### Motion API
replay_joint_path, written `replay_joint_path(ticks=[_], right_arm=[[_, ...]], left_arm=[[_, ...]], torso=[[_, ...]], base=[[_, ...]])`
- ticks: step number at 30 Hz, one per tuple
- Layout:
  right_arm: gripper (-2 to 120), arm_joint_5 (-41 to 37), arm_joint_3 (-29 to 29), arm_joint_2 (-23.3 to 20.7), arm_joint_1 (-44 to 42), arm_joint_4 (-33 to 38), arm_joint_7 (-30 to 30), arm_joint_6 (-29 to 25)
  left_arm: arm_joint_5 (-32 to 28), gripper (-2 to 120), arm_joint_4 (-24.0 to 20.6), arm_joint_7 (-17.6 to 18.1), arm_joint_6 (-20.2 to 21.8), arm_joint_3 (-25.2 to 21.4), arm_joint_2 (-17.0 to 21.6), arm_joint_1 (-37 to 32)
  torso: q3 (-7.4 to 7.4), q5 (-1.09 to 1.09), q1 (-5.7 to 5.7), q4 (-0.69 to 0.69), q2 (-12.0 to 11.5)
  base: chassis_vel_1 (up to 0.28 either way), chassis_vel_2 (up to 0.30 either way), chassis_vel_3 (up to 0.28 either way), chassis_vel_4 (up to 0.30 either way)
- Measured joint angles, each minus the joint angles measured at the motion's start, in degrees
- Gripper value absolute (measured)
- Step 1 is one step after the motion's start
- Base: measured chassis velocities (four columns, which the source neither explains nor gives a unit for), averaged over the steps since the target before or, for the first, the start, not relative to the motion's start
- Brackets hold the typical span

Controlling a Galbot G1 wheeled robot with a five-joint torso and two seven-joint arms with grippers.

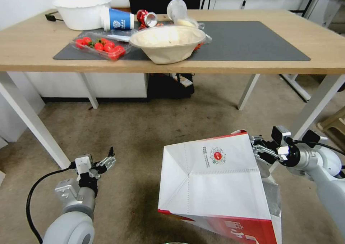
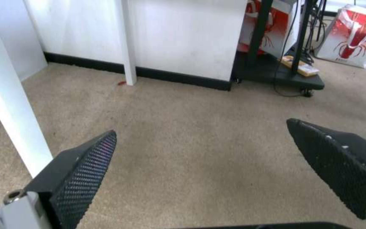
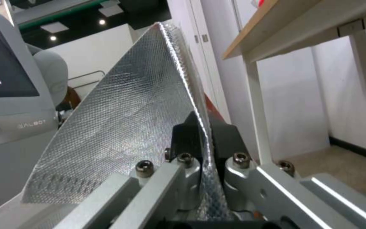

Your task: Pick up the food delivery bag from the floor and place it on the table.

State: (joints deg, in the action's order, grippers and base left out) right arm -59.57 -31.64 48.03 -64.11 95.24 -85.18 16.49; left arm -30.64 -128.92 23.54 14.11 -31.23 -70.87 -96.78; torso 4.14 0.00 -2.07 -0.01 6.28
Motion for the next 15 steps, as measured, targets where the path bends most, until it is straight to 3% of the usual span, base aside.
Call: replay_joint_path(ticks=[15], right_arm=[[0, -0.69, -0.71, -0.13, -0.55, 0.98, 0.22, 0.03]], left_arm=[[0.11, 100, -0.31, 0.14, 0.01, 0.03, -0.07, -0.13]], torso=[[4.32, 0.0, -1.06, 0.0, 5.34]], base=[[0.0, 0.0, 0.0, 0.0]])
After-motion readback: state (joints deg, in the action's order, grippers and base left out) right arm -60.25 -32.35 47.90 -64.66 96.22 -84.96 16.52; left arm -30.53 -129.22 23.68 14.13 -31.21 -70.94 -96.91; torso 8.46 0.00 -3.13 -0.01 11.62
